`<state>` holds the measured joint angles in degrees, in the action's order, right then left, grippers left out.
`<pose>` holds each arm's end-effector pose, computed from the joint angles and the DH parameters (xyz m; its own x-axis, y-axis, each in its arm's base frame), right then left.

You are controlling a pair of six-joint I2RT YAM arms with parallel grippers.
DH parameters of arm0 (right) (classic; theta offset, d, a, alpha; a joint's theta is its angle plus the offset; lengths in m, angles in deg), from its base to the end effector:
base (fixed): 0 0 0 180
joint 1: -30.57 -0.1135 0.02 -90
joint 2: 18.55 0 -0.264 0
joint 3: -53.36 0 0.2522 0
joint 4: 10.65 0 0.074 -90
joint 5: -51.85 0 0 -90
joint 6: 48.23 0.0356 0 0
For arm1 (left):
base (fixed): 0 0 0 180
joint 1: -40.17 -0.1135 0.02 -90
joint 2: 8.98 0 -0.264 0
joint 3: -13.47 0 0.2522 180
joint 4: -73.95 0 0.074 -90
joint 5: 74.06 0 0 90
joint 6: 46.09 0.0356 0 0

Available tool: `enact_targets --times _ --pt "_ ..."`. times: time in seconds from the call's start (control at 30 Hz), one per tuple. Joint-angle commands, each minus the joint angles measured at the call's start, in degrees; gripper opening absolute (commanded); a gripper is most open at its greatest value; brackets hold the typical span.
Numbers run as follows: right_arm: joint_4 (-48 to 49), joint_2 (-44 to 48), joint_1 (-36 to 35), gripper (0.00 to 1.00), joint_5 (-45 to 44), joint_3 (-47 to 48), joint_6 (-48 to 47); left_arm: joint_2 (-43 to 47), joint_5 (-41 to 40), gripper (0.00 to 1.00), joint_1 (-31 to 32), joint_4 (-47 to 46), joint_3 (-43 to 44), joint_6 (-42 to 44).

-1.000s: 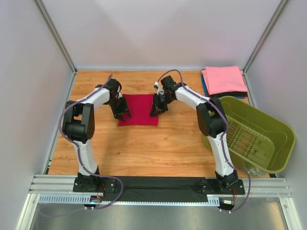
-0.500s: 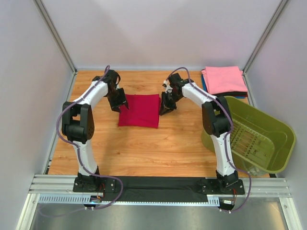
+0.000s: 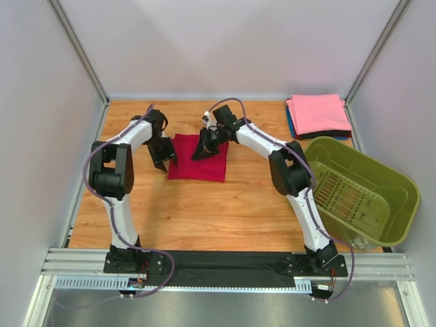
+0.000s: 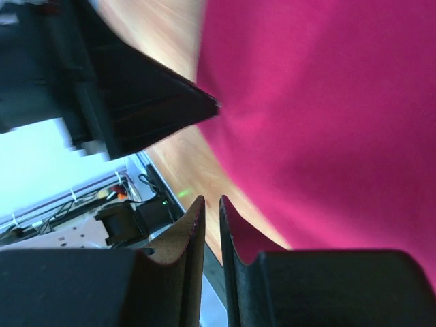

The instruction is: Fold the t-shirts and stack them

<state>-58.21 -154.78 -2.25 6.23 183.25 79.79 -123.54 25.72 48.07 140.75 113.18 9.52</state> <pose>0.4234 0.3027 0.1879 -0.9868 -0.1126 -0.1161 -0.1598 0.5670 0.8081 0.3848 -0.0595 0.1811 -0.8990 -0.4372 -0.0249 -0.4216 0.8795 -0.2207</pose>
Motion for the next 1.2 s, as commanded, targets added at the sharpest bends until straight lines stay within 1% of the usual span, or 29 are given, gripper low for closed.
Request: enact_targets --times 0.0,0.13,0.27,0.4,0.43,0.5,0.57,0.6,0.67,0.7,0.73,0.8,0.83,0.87,0.97,1.0,1.1,1.17 --pt "4.0 -4.9 -0.2 0.15 2.6 -3.1 3.5 -2.1 -2.4 0.56 -0.1 1.1 0.6 0.0" --pt "-2.1 -6.9 -0.1 0.14 -0.5 -5.9 -4.1 -3.6 -5.0 0.56 -0.2 3.2 2.2 0.5" --pt "-5.1 -5.3 1.4 0.15 -1.6 -6.8 -7.7 -3.2 -7.1 0.56 -0.3 4.5 3.2 0.6" --pt "-5.8 -1.8 2.1 0.18 0.1 -5.0 -8.2 -3.3 -8.0 0.56 -0.4 8.6 6.2 0.7" --pt "-6.6 -1.4 2.1 0.18 0.4 -4.0 -8.2 -3.0 -8.6 0.56 -0.4 9.7 8.2 0.6" --pt "-8.3 -0.3 2.0 0.19 1.0 -1.6 -8.3 -1.0 -8.2 0.56 -0.3 10.9 9.5 0.6" --pt "-9.0 1.1 2.1 0.19 0.9 -2.0 -8.3 2.6 -5.4 0.56 -0.1 8.3 9.6 0.9" --pt "-9.2 1.7 2.1 0.19 0.8 -2.7 -8.2 3.8 -0.9 0.55 0.1 6.7 9.1 1.3" --pt "-8.0 3.2 2.1 0.19 0.8 -5.0 -8.1 6.5 3.3 0.56 1.1 2.3 6.8 1.3" --pt "-6.8 3.4 2.1 0.19 1.3 -7.6 -7.7 7.1 7.8 0.56 1.3 0.8 5.6 0.9" --pt "-6.1 3.9 2.1 0.19 1.8 -8.7 -7.4 8.1 10.1 0.56 1.6 -3.3 2.1 0.3" --pt "-4.7 4.0 2.1 0.19 2.5 -11.7 -7.7 8.7 15.1 0.56 1.8 -7.7 -1.9 -2.2" --pt "-4.3 4.3 2.1 0.19 2.4 -12.6 -8.1 8.7 15.4 0.55 1.9 -10.5 -5.4 -2.9" --pt "-4.2 4.3 2.1 0.19 2.0 -13.5 -8.7 8.5 15.4 0.55 2.0 -11.2 -6.7 -3.1" --pt "-3.0 3.2 2.8 0.2 1.0 -17.0 -10.2 6.9 12.2 0.55 2.0 -12.2 -10.7 -2.8" --pt "-2.9 2.8 3.0 0.2 0.6 -17.7 -10.4 6.0 9.2 0.55 2.0 -11.5 -11.1 -2.3" --pt "-4.6 2.0 4.5 0.2 -1.7 -19.0 -12.1 2.9 3.6 0.55 2.0 -8.0 -10.4 -0.8" --pt "-5.7 3.4 5.2 0.2 -3.2 -18.9 -13.8 1.8 2.4 0.55 1.9 -6.0 -9.0 -0.4"
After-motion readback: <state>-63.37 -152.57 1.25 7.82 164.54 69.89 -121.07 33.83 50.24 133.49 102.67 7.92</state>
